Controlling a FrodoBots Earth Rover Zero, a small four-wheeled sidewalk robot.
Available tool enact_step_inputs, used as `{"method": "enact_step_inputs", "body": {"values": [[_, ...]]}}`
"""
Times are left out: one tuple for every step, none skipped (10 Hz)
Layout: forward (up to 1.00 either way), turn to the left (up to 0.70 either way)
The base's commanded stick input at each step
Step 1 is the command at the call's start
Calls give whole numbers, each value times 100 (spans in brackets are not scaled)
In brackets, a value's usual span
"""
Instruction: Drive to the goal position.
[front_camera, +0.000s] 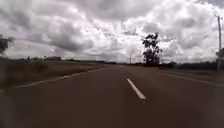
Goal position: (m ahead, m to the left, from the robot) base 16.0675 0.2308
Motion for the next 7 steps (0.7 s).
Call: {"method": "enact_step_inputs", "body": {"values": [[100, 0], [100, 0], [100, 0], [100, 0], [100, 0], [100, 0], [100, 0]]}}
